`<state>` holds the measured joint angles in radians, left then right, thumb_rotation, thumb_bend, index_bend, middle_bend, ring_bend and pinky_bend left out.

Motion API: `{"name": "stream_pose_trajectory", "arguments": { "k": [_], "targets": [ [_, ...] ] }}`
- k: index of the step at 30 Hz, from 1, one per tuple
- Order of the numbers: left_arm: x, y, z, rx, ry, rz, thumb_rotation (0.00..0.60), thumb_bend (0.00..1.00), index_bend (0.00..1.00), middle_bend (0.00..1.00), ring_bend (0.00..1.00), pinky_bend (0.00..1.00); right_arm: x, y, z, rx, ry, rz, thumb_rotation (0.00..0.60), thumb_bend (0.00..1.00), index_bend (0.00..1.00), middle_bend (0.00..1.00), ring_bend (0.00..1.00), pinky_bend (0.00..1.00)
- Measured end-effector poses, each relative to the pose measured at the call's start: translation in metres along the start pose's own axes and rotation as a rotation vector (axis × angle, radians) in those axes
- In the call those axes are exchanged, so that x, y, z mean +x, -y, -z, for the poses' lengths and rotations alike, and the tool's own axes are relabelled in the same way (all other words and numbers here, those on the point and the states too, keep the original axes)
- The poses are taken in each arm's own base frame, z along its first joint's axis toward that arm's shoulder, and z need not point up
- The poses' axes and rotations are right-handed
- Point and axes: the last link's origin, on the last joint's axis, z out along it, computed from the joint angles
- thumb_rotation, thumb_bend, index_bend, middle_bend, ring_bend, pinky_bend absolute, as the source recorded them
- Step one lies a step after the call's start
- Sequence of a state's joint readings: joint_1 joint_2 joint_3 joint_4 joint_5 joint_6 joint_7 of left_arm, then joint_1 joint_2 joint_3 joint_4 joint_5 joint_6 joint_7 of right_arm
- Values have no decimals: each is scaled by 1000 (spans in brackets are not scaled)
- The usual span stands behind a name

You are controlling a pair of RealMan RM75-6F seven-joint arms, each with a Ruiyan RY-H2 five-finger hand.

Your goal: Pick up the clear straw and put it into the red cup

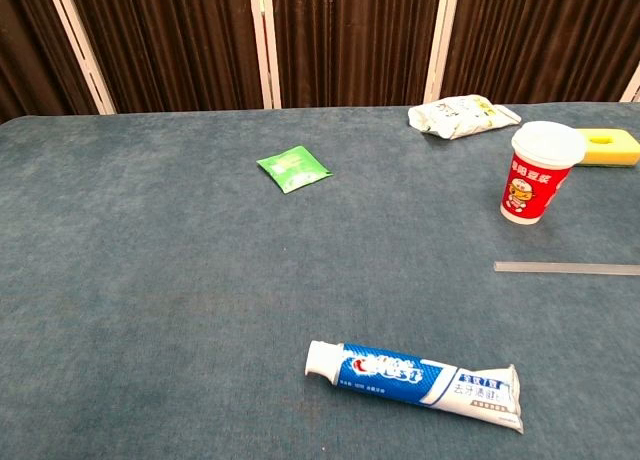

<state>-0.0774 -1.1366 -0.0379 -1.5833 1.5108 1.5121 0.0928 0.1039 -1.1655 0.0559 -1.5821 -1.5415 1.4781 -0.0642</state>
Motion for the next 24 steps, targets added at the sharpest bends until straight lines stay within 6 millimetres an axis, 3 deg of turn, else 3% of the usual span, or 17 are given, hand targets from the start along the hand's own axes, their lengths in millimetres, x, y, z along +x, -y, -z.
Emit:
{"name": "stream_pose_trajectory", "arguments": {
  "k": [24],
  "targets": [
    [1, -1, 2, -5, -2, 2, 600, 280, 29, 0, 0, 0, 1, 1, 0, 2, 2, -7, 600, 266, 103, 10, 0, 0]
  ]
}}
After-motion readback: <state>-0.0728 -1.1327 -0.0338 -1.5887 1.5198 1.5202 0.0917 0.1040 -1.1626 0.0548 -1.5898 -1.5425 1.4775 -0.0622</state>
